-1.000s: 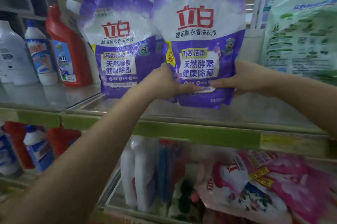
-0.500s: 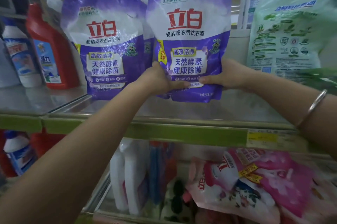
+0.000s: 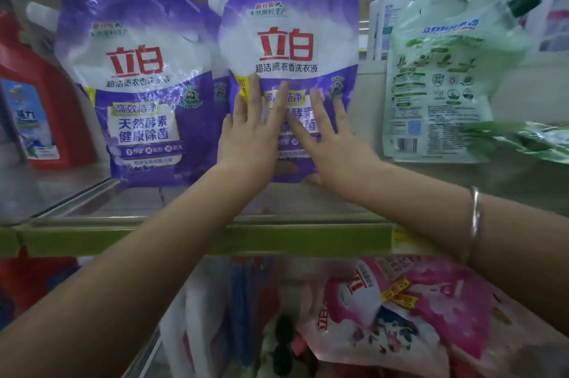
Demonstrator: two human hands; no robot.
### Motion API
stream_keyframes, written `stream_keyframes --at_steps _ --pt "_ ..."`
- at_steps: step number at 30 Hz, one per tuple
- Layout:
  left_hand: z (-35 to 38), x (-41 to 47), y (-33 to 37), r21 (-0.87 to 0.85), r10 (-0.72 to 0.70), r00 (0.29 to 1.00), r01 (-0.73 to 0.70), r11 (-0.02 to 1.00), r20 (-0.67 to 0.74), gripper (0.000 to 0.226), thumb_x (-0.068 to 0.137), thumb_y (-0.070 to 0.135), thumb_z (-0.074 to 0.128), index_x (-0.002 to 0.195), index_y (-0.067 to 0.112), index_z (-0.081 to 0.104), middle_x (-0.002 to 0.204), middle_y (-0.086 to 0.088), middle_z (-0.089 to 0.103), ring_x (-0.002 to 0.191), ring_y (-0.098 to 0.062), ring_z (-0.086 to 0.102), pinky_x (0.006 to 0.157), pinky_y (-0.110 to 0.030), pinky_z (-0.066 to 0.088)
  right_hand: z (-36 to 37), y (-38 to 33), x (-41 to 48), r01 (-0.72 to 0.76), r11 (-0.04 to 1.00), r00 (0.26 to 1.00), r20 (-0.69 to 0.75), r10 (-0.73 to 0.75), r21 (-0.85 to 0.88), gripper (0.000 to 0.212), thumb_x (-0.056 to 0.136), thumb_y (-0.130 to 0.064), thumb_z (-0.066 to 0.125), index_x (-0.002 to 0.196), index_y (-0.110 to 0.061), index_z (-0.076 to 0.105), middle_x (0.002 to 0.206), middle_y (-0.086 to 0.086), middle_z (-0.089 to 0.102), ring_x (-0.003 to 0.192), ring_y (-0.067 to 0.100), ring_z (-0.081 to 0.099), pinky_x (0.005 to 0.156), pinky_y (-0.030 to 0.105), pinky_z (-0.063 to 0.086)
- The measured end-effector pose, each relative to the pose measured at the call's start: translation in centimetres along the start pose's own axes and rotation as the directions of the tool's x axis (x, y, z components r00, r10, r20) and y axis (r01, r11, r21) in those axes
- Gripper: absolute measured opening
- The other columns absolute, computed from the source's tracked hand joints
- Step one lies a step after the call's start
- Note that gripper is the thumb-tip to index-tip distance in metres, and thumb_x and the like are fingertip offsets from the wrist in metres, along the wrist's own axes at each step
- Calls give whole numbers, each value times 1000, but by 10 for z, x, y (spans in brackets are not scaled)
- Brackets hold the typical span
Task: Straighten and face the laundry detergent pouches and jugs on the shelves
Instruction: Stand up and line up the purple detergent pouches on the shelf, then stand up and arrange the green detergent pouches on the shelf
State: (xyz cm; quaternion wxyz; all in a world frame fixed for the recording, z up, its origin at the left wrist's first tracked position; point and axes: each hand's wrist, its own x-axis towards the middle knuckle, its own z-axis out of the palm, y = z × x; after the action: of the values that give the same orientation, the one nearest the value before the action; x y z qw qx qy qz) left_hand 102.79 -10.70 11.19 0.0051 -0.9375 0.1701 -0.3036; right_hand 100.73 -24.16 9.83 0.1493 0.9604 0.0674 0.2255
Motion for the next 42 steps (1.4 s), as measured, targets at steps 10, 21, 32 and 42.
stream_keyframes --at_steps 10,21,32,42 --pt "-12 -2 16 35 -54 993 50 998 109 122 70 63 65 148 19 -17 154 -16 -23 144 -39 -3 114 -47 18 0 7 -3 21 998 999 42 -24 67 88 89 -59 41 146 -31 -19 153 8 -30 140 39 -25 109 49 29" --pt "-51 -22 146 -75 15 982 -1 997 186 85 86 23 59 149 4 5 157 -17 2 146 -30 4 113 -45 20 -24 77 -95 -85 966 990 130 54 246 81 89 -43 53 150 -19 5 156 17 4 144 33 9 112 46 25" --pt "-68 -49 301 -331 252 957 -193 924 146 39 76 10 53 115 11 54 117 -15 62 111 -34 57 89 -38 46 -22 189 -220 -56 950 997 -38 71 308 50 86 -31 57 127 -1 49 125 16 50 118 29 47 94 35 40" --pt "-84 -43 319 -647 -8 896 327 689 444 23 84 16 65 105 6 62 87 -4 57 72 -18 52 60 -24 42 -24 239 -234 -127 924 992 26 126 360 43 89 -26 51 127 -5 45 130 13 46 123 29 42 96 36 39"
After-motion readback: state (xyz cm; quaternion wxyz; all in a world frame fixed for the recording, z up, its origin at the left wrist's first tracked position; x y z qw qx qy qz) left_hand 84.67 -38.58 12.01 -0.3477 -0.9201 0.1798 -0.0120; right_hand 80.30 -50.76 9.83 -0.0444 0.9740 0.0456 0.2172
